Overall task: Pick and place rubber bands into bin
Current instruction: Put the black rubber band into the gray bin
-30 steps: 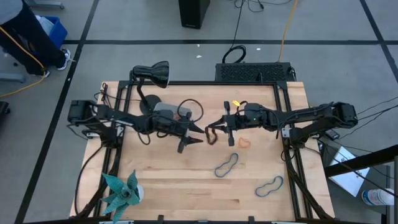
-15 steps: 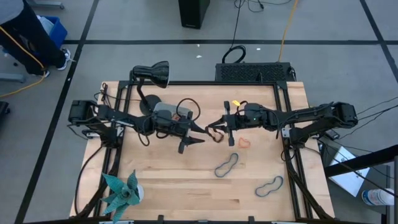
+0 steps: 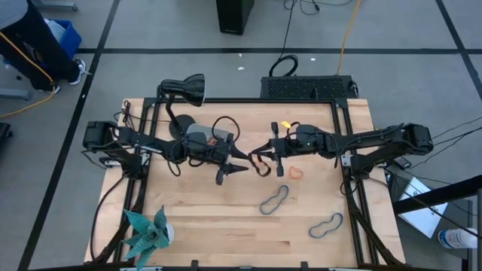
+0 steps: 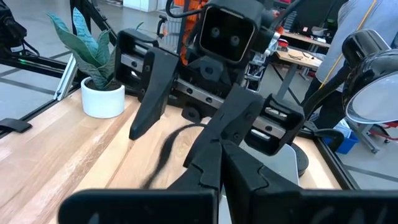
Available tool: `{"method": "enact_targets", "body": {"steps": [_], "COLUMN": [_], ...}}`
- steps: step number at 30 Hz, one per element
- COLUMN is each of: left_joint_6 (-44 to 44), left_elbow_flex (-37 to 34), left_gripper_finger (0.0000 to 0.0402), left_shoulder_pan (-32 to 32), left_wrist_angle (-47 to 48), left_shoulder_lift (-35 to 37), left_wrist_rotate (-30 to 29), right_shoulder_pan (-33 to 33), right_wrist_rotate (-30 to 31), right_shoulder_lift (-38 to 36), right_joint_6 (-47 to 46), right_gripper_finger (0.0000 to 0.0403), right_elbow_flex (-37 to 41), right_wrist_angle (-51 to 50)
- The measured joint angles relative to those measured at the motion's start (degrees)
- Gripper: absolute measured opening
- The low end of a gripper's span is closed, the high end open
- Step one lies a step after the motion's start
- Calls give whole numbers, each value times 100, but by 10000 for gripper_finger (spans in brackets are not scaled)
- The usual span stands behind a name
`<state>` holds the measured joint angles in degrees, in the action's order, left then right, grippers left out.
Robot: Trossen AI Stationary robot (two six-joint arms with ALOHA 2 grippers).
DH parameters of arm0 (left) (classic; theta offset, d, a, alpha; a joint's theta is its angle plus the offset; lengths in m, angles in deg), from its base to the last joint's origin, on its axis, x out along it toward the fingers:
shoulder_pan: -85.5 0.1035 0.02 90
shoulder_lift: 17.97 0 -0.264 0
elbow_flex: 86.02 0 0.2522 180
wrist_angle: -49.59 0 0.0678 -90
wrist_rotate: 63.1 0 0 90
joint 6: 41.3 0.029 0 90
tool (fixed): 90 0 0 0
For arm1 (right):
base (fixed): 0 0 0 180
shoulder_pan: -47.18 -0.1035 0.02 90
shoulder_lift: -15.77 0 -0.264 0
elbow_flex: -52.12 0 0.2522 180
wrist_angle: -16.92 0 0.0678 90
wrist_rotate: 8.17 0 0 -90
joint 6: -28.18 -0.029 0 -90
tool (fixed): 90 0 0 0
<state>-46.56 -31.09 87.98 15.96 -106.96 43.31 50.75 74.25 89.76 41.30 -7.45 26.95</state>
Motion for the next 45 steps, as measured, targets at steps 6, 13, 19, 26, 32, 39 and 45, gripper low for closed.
{"method": "enact_targets", "body": {"steps": [6,13,19,26,32,39,45], "left_joint_6": [-260,-282,-276,-164,-15,-59,-69], "left_elbow_flex": [0,0,0,0,0,0,0], "left_gripper_finger": [186,185,133,35,13,10,8], "left_shoulder_pan": [0,-11,-11,9,11,11,11], "left_wrist_angle": [-13,47,137,271,276,315,360], "left_shoulder_lift": [0,0,0,0,0,0,0], "left_wrist_rotate": [-24,-146,-145,-146,-146,-144,-142], "right_shoulder_pan": [3,11,9,9,9,9,9], "right_wrist_rotate": [2,6,16,22,23,15,21], "right_shoulder_lift": [258,563,503,510,510,512,510], "right_joint_6": [23,133,173,173,127,153,153], "right_gripper_finger": [0,0,0,0,1,21,60], "right_elbow_flex": [4,4,4,4,4,4,4], "right_wrist_angle": [324,481,489,417,424,468,468]}}
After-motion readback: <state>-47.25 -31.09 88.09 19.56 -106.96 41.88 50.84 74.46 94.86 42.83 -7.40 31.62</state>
